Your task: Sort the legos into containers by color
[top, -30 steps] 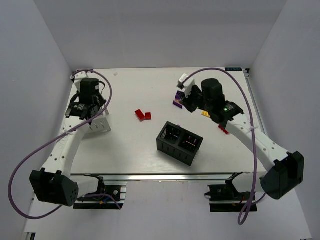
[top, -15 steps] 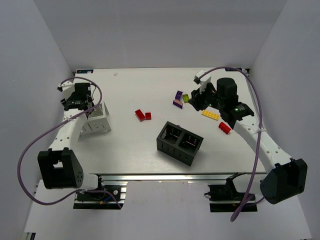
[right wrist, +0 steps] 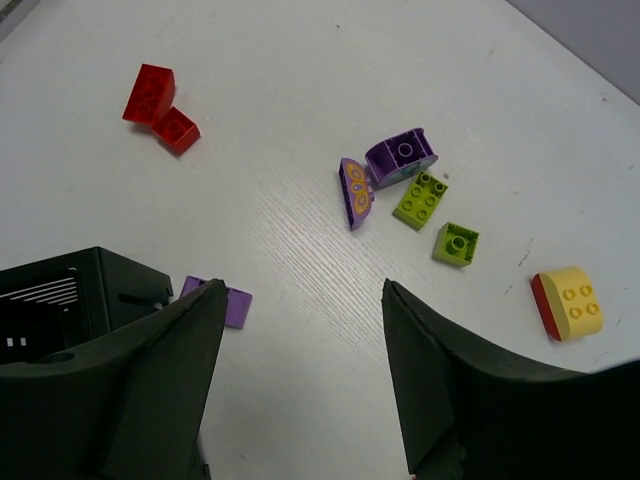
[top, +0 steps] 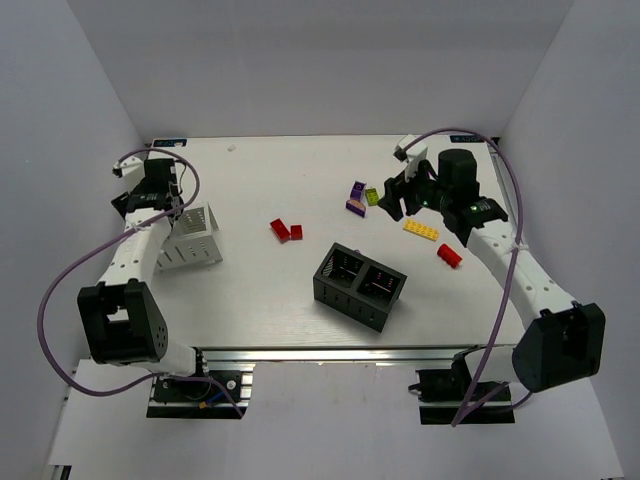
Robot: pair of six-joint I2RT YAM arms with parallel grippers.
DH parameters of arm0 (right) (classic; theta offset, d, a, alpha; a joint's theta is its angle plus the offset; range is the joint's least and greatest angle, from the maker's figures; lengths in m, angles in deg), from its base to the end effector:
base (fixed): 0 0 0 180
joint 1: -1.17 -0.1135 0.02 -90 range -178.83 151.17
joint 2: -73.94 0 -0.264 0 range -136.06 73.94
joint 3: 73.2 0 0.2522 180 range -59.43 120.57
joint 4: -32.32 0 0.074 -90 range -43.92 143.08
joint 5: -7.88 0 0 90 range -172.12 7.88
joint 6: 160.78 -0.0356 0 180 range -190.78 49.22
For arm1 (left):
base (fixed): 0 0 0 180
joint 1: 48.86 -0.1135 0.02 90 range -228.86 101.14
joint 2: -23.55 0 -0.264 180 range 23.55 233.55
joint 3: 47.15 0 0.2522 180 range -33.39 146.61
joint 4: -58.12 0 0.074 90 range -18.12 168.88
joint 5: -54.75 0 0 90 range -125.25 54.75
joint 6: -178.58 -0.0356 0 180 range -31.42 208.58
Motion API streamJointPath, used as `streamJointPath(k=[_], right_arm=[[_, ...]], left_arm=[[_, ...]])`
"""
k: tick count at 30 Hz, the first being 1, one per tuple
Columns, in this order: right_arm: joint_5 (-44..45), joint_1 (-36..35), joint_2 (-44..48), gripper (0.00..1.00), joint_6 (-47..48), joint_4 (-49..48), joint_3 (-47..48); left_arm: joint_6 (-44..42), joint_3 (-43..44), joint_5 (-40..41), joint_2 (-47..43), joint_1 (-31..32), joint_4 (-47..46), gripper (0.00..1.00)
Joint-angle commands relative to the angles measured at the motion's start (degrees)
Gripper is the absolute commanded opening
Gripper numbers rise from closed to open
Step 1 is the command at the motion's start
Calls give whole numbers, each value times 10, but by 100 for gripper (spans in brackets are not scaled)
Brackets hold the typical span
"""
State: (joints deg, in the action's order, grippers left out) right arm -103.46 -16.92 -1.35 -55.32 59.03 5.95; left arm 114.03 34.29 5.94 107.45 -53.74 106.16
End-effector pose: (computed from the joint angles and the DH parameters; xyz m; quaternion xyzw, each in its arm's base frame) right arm 0.2843 0.1065 0.3442 -0.3343 0.7544 0.1667 0.5398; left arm 0.3049 0.0496 0.2874 -0.3452 0.8193 0.2693 0.3703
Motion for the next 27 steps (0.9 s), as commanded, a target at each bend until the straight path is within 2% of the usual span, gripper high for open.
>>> streamJointPath(k=[1,2,3,4,5,6,7,8,9,10,11,12,14,16,20,27], right_arm=[[-8,15,-39,68,4,-3,40],[-4,22,-53,66,4,-1,57],[2,24,-68,57,1,-1,69],[13,36,-106,48,-3,0,82],[18,41,-127,31,-12,8,116],[25,45,-153,25,-18,16,138],[33,56,-205,22,-26,27,162],[39,60,-231,24,-28,52,214],[59,60,-285,29,-19,67,242],[75,60,-312,37,-9,82,269],[93,56,-338,52,2,114,296],[107,53,-358,59,23,124,339],[135,52,-419,74,42,155,381],[149,51,-475,79,59,181,450],[174,50,-548,80,62,238,541],[177,49,-554,67,62,234,509]], left_arm=[[4,29,-43,-48,-3,1,73],[4,23,-59,-61,-3,-4,37],[5,18,-83,-75,-3,-14,12],[6,10,-160,-112,-3,-28,0],[-5,-19,-213,-131,-3,-48,0],[-17,-36,-273,-150,6,-97,0],[-37,-53,-405,-166,11,-126,0],[-43,-90,-499,-193,11,-153,0],[-44,-109,-582,-197,11,-210,11],[-38,-126,-722,-197,11,-234,22],[-30,-140,-774,-190,11,-256,33],[-25,-159,-818,-183,18,-286,53],[-38,-170,-869,-175,23,-291,68],[-52,-188,-868,-182,41,-299,81],[-44,-236,-873,-210,54,-336,83],[-60,-251,-853,-224,59,-318,84]])
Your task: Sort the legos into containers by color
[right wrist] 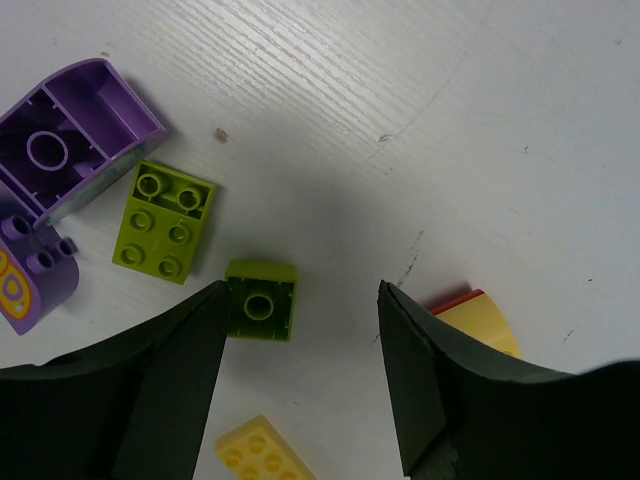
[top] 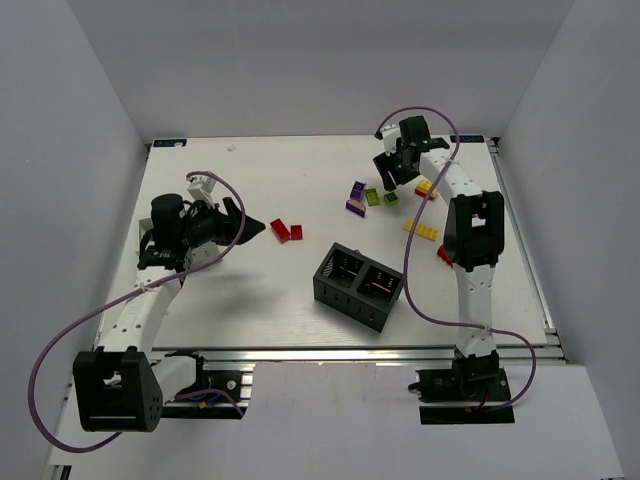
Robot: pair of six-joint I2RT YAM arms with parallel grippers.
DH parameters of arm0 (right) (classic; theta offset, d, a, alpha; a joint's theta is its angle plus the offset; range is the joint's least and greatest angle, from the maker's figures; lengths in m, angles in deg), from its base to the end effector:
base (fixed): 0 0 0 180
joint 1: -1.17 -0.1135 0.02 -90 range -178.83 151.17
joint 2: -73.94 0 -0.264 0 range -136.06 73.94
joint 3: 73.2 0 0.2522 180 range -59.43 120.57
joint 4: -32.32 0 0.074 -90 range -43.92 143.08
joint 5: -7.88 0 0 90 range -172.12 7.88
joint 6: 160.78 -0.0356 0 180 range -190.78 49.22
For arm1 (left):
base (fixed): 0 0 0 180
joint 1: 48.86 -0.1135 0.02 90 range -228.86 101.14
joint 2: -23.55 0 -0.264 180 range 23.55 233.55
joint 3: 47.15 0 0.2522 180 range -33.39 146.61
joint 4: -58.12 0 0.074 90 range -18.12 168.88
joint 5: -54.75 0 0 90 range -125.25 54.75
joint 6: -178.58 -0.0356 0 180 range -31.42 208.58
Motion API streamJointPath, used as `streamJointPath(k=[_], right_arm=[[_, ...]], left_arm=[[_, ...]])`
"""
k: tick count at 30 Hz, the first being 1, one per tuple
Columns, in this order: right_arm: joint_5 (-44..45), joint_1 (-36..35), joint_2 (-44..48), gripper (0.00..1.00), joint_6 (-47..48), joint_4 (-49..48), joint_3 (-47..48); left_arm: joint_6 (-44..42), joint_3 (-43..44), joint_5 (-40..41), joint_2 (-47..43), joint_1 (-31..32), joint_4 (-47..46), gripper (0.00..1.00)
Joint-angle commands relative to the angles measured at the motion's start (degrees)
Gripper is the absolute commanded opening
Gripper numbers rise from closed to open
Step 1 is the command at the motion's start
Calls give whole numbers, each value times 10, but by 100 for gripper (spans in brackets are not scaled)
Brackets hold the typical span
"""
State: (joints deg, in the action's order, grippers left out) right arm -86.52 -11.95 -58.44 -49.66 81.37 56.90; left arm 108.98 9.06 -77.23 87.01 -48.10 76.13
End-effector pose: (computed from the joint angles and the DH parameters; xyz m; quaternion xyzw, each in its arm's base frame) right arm 0.5042 0.1203 0.2130 -0.2897 0.8974 0.0131 0.3326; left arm 0.2427 -0.0270 0.2750 0.0545 0.8097 -0.3892 0.4358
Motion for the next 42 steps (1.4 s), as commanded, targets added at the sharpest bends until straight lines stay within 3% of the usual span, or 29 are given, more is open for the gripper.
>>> streamJointPath(k=[1,17,29,37,41,42], right_arm=[[-5,0,16,66,4,14,-2],[-45,0,-5,65,13,31,-23],[-45,2,-28,56,8,44,-10],[-63,2,5,36,31,36,-27],[-137,2,124,23,129,17,-89],[-188,4,150,20,160,7,-131]], left_arm=[[-10,3,-22,-19,3,-18,84],[-4,-2,-24,-25,3,-20,84],[-2,-4,-22,-31,3,-21,84],[21,-12,-50,-24,8,-58,84],[69,-12,-93,10,20,-105,84],[72,2,-100,29,38,-105,84]])
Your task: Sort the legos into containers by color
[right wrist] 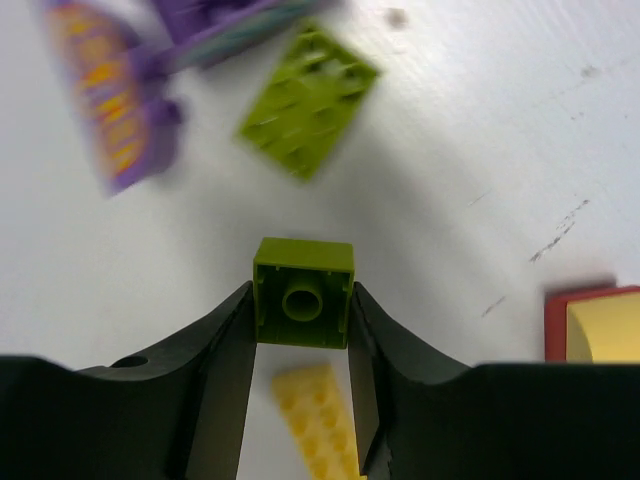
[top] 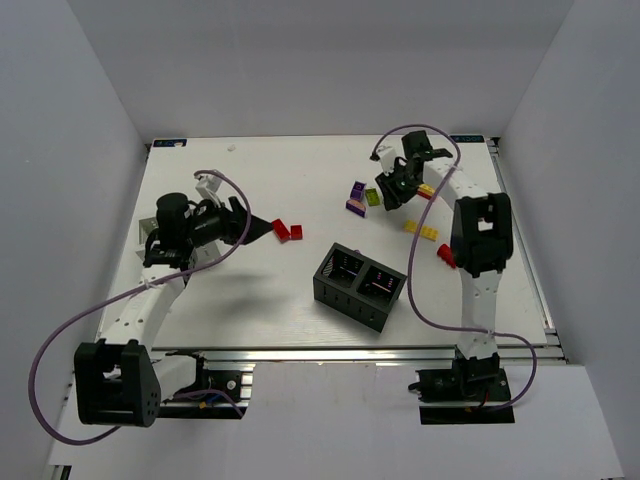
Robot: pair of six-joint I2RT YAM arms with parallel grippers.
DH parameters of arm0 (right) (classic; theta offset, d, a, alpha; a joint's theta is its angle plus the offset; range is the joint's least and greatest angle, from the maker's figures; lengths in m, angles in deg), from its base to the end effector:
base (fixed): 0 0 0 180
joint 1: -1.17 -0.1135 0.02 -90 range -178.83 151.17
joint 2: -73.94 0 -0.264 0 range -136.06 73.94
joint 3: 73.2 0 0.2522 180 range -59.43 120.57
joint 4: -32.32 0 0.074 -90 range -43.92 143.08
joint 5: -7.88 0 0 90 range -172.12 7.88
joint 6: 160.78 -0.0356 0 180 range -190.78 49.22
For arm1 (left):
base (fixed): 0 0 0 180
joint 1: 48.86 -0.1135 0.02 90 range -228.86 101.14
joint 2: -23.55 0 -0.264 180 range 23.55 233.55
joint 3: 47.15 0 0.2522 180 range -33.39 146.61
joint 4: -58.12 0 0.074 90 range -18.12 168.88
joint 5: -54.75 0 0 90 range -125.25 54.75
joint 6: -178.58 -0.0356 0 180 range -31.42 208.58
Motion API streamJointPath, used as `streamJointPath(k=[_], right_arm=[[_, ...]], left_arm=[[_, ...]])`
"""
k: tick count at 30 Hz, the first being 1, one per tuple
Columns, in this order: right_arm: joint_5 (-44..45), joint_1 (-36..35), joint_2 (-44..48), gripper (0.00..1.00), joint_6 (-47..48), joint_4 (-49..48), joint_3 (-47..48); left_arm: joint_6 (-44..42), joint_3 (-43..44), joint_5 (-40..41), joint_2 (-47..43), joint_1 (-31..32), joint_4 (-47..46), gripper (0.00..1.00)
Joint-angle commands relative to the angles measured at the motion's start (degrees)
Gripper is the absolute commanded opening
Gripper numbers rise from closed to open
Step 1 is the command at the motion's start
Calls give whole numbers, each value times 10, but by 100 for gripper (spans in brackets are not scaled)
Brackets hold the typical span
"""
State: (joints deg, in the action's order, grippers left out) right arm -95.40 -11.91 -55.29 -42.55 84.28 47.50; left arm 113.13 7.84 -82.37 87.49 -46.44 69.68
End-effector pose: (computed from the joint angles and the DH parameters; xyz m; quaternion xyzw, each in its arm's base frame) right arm 0.4753 0.1188 0.1860 -0.3664 0.8884 0.0775 0.2655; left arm 0.2438 -0.0364 0.2770 0.0790 0.7829 -0.4412 0.4314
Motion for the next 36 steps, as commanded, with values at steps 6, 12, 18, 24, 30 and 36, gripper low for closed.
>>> streamJointPath(k=[6,12,18,24,30,36], right_arm=[[-278,-24,297,17,220,-41,-153],[-330,-99,354,18,238,-8,-165],[-280,-176,376,18,221,-34,-191],[-256,-207,393,18,202,-55,-204],[-206,-245,384,18,157,-81,-198],[-192,-264,378,18,131,-96,-184]], left_arm=[[39,83,-28,73,87,-11,85],[73,128,15,114,139,-11,85],[118,149,27,116,168,-40,85],[125,170,40,120,182,-21,85],[128,168,43,130,199,-11,84],[117,184,77,144,218,18,78]])
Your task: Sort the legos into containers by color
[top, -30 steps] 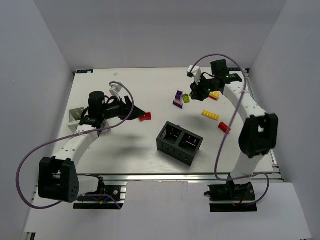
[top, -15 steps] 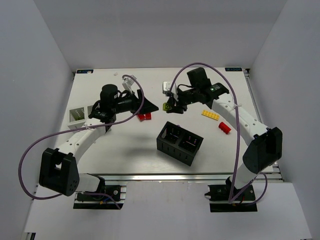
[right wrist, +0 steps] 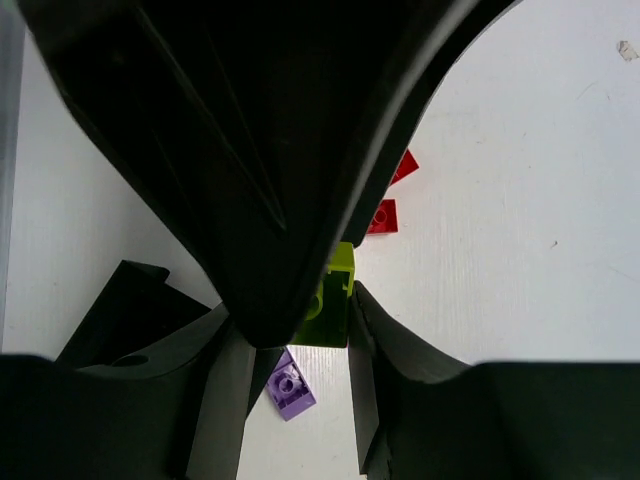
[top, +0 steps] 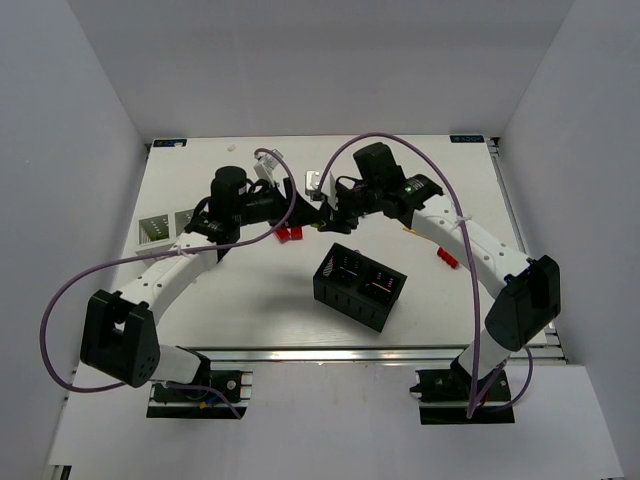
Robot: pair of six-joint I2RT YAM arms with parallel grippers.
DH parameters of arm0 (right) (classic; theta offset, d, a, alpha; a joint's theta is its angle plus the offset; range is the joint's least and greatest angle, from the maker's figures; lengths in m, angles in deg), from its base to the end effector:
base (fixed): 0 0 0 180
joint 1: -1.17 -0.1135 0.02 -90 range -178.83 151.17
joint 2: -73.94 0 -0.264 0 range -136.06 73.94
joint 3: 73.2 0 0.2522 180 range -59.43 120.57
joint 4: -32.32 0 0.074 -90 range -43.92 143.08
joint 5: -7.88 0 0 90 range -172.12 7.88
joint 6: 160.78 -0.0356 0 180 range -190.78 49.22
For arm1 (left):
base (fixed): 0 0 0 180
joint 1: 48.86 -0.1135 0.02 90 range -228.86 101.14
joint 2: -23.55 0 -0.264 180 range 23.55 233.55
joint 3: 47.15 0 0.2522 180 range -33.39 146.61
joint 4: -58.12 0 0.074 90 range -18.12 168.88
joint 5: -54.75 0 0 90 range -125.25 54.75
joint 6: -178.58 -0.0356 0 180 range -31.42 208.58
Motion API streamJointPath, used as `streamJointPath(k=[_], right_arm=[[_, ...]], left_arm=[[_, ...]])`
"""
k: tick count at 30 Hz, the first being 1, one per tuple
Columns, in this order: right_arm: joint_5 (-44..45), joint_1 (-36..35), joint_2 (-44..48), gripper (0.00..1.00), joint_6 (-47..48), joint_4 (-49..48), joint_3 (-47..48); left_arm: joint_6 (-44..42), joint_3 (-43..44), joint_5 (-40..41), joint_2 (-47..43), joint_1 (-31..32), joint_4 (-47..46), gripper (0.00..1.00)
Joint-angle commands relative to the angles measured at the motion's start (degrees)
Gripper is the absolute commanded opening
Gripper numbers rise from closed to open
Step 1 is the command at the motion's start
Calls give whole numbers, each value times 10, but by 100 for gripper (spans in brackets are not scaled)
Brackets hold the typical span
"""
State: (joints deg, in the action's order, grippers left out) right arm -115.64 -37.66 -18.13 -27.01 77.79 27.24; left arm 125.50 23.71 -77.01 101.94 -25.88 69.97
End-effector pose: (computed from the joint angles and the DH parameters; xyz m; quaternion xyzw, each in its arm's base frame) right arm 0.2695 0.2421 0.3515 -0.6623 0.5593 0.2396 0.4372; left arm 0.2778 -0.1435 0.3057 0.1120 0.7818 -0.5216 0.3227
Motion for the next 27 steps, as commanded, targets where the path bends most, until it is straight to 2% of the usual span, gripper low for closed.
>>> streamJointPath(k=[1,2,4,6,9,11,12,13,14,15,16,17,20,21,23,24,25,26,27], right_arm=[[12,-11,7,18,-25,-31,19],[14,-11,8,19,-27,-34,18],[18,-13,8,19,-28,-36,17],[22,-16,9,21,-29,-38,11],[28,-18,14,24,-36,-50,0],[29,-17,15,30,-40,-54,-3],[36,-18,15,38,-44,-56,-4],[41,-18,16,58,-48,-59,-4],[47,-16,18,70,-60,-67,-6],[58,-15,21,88,-67,-76,-12],[68,-13,22,89,-76,-85,-17],[79,-12,22,89,-88,-98,-19],[130,-5,25,89,-102,-119,-36],[148,-3,27,89,-115,-127,-42],[193,8,30,89,-140,-149,-52],[213,15,31,83,-172,-157,-55],[229,22,36,77,-185,-176,-65],[241,32,40,67,-202,-188,-70],[239,45,49,61,-209,-210,-86]], left_arm=[[-6,27,28,0,13,32,74],[-6,28,31,1,13,32,65],[-7,31,44,1,18,40,53],[-7,36,48,4,18,42,43],[-6,44,48,11,23,45,38],[-7,47,50,11,23,46,26],[-9,49,55,10,23,48,22],[-11,52,61,8,23,57,13],[-19,56,81,6,23,68,10],[-25,63,99,-2,23,79,8],[-31,68,122,-8,23,112,6],[-46,73,174,-16,9,131,0],[-89,105,313,-46,-2,227,0],[-94,111,397,-51,-2,246,0],[-101,126,473,-68,-27,299,0],[-102,129,538,-72,-35,326,0],[-106,133,568,-83,-43,337,0],[-106,133,636,-90,-57,360,0],[-106,126,659,-104,-67,367,0]])
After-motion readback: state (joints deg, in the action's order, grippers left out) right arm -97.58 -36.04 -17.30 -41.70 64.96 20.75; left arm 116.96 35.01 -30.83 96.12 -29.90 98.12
